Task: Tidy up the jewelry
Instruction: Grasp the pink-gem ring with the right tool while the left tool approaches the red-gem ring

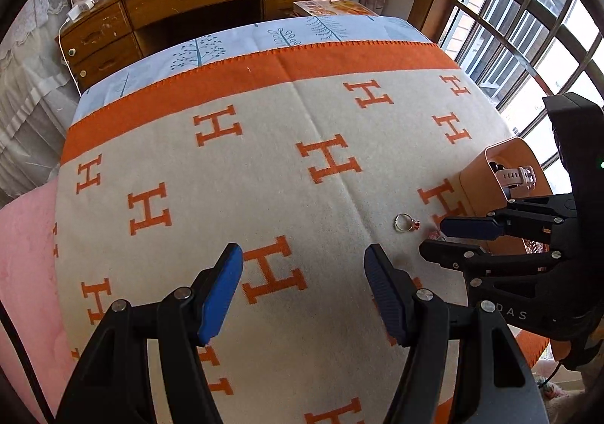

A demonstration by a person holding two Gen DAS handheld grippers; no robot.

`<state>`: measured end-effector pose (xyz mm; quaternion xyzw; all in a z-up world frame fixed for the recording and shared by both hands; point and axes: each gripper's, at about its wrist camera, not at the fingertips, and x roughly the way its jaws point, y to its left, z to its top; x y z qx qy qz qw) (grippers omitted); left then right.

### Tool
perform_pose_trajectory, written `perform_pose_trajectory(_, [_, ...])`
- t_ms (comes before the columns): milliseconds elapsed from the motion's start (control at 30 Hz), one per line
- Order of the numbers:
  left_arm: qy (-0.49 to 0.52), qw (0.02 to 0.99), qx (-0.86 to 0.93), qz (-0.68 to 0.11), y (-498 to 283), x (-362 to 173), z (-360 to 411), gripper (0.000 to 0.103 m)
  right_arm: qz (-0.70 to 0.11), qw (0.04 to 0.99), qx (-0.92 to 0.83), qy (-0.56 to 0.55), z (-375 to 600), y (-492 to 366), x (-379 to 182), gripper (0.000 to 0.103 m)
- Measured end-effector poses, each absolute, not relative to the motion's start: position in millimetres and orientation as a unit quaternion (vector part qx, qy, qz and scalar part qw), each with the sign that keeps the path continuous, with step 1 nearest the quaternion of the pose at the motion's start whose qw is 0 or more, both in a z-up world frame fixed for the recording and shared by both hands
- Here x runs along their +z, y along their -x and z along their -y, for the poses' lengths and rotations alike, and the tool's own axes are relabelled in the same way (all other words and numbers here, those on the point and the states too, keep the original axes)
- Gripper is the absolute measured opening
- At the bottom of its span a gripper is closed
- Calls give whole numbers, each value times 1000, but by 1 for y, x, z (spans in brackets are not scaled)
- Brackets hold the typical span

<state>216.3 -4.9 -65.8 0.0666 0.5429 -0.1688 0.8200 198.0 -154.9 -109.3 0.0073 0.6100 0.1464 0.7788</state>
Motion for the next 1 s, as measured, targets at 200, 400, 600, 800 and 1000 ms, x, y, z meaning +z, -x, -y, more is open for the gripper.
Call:
perform_pose_trajectory(200, [-72, 817, -175, -545, -219, -69, 13, 65, -610, 779, 146, -3, 155, -202, -114, 10])
perform_pose_trajectory(400, [-100, 811, -208, -537, -221, -72, 31, 65, -606, 781, 148, -19, 162, -201, -115, 10])
perform_pose_trajectory(600, [-228, 800, -279, -480, -206, -86, 68, 65, -592, 785, 169, -72, 184, -185, -98, 10])
perform_pose_trajectory(800, [-331, 777, -318, -431, -201, -104, 96, 65, -565, 797, 190, -103, 204, -153, -73, 10])
perform_pose_trajectory(1000, [-374, 768, -340, -394, -206, -105, 107, 65, -547, 803, 198, -127, 222, -127, -62, 10])
